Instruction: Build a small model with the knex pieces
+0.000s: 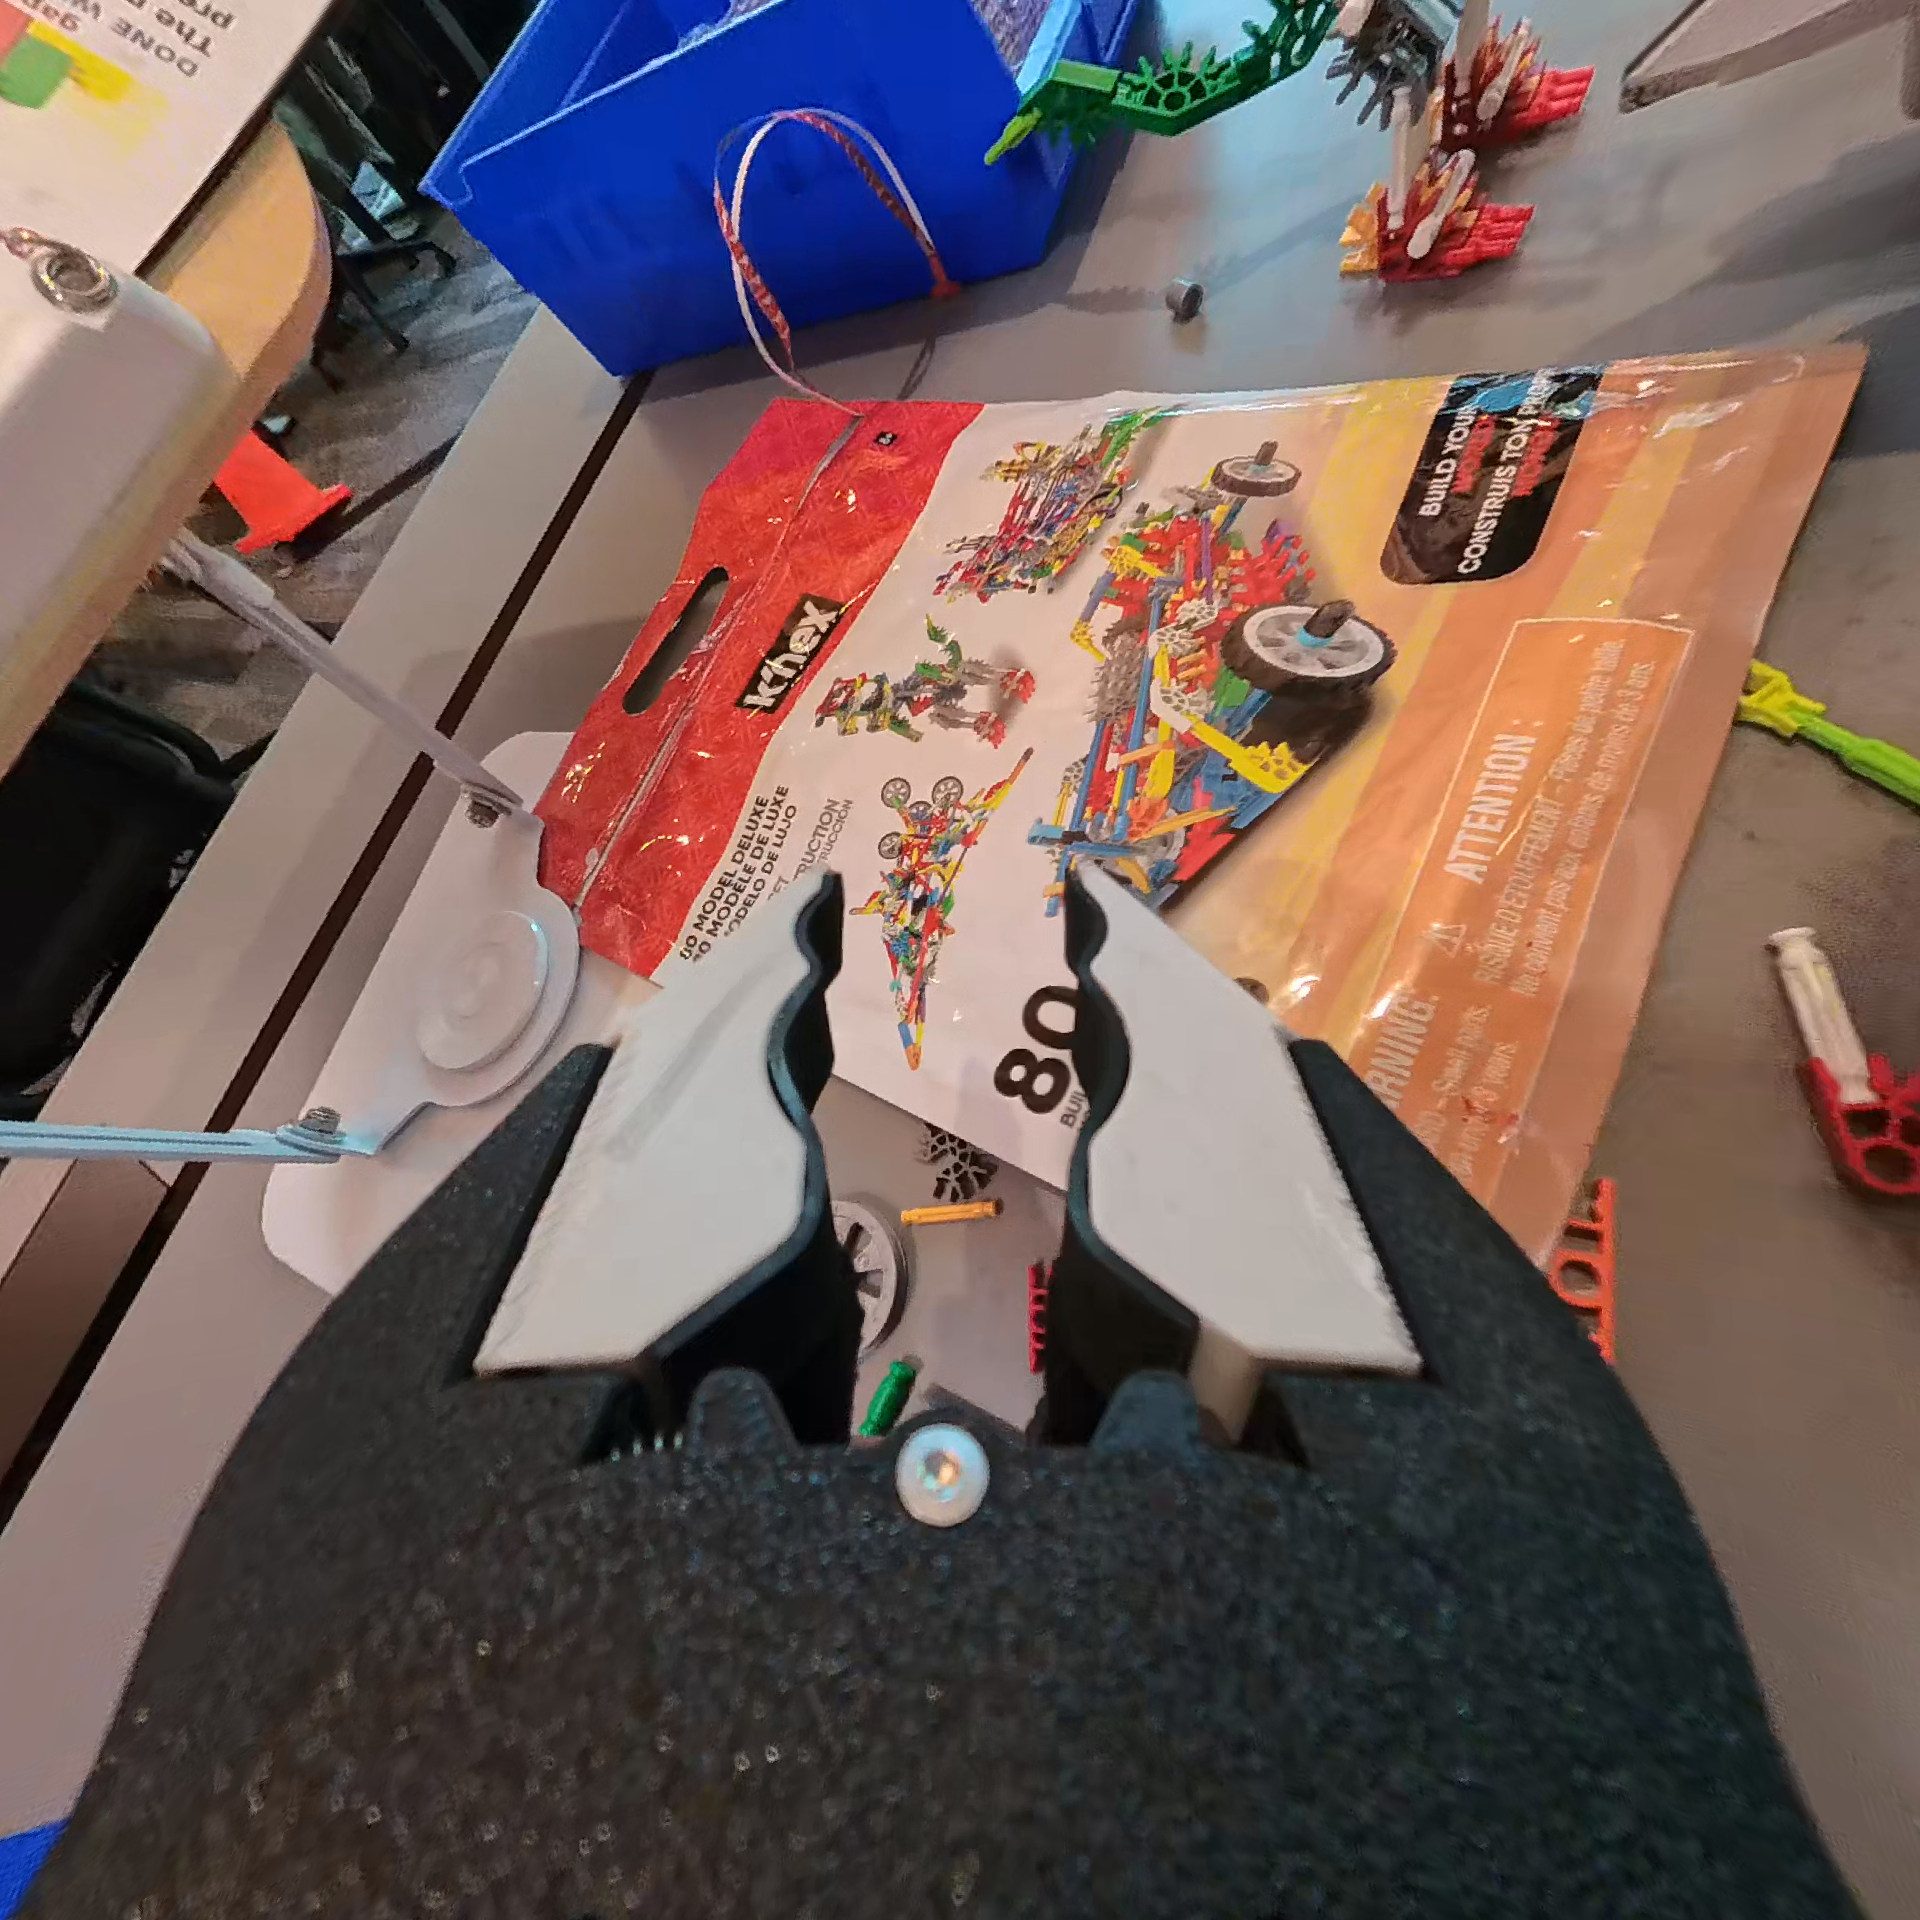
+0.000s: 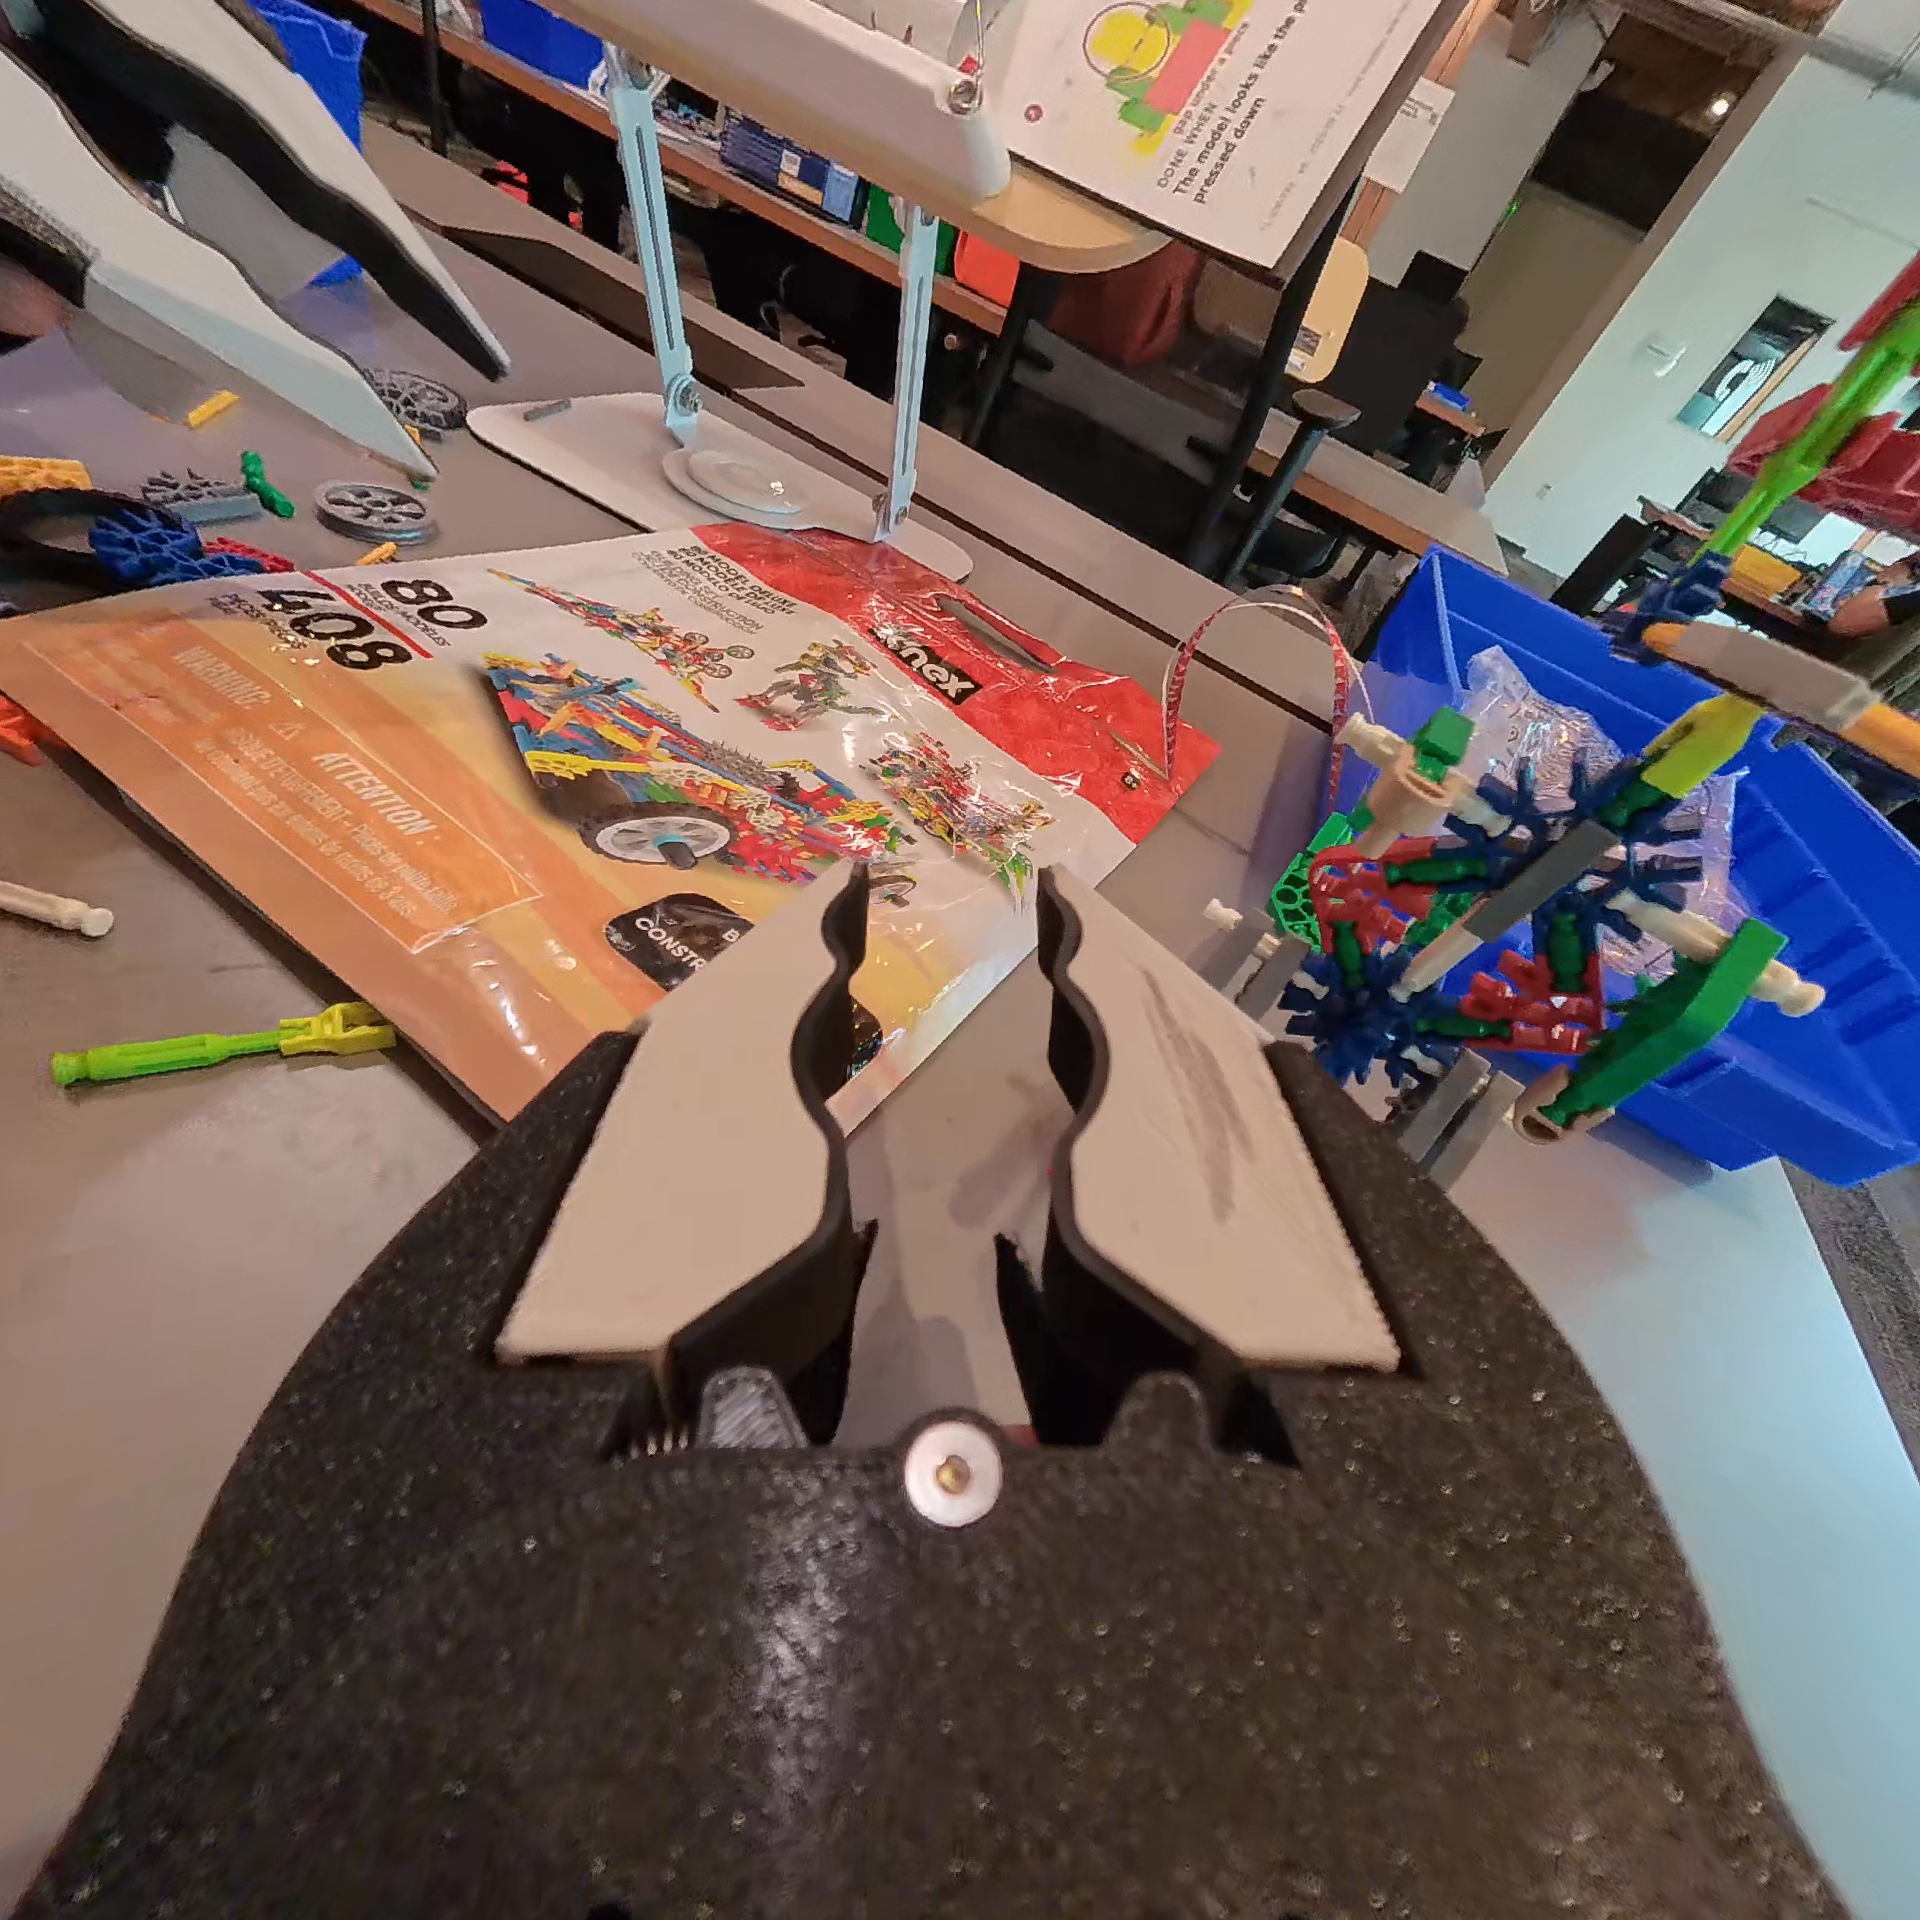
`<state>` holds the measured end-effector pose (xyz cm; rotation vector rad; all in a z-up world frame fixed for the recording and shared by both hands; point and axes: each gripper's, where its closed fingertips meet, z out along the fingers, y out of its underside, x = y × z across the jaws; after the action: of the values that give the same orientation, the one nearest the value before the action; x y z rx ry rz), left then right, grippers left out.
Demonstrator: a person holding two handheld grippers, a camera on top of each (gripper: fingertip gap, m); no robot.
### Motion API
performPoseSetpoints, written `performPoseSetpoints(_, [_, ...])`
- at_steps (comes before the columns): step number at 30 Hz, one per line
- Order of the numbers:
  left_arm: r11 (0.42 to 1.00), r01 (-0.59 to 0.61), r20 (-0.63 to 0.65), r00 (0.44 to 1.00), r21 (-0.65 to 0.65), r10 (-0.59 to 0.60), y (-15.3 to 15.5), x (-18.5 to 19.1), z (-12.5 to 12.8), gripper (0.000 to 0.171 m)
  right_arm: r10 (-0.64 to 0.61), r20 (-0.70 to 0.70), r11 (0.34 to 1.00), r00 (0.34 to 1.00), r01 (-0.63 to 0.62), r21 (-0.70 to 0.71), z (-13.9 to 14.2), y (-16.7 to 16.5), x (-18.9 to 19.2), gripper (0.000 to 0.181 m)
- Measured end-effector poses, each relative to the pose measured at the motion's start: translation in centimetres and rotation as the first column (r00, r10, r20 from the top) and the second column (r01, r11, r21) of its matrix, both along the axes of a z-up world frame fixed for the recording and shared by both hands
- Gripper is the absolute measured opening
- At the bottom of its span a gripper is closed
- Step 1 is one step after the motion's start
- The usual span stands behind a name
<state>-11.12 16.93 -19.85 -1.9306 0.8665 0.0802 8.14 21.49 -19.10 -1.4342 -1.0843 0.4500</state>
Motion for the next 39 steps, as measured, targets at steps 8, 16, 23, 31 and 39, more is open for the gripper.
performPoseSetpoints(8, [0.998, 0.005, 0.009, 1.0, -0.058, -0.004, 0.3, -0.1, -2.0, 0.04, -0.004, 0.006, 1.0, 1.0, 0.004, 0.022, 0.0, -0.1, 0.0, 0.031])
performPoseSetpoints(16, [0.998, 0.012, 0.034, 0.999, -0.055, -0.01, 0.3, 0.1, -1.6, 0.04, 0.001, -0.01, 1.0, 1.0, -0.001, 0.022, 0.2, -0.1, 0.0, 0.031])
performPoseSetpoints(23, [0.998, 0.012, 0.024, 1.0, -0.057, -0.011, 0.2, 0.3, -1.7, 0.039, 0.004, -0.022, 0.999, 1.0, -0.003, 0.033, 0.4, -0.2, 0.1, 0.031])
performPoseSetpoints(31, [0.999, 0.013, 0.035, 0.999, -0.049, -0.011, 0.2, 0.3, -1.2, 0.039, 0.007, -0.028, 0.999, 1.0, -0.006, 0.036, 0.6, -0.3, 0.1, 0.031])
performPoseSetpoints(39, [0.999, 0.014, 0.045, 0.999, -0.052, -0.011, 0.2, 0.3, -1.3, 0.039, 0.006, -0.037, 0.999, 0.999, -0.005, 0.035, 0.7, -0.2, 0.2, 0.031])
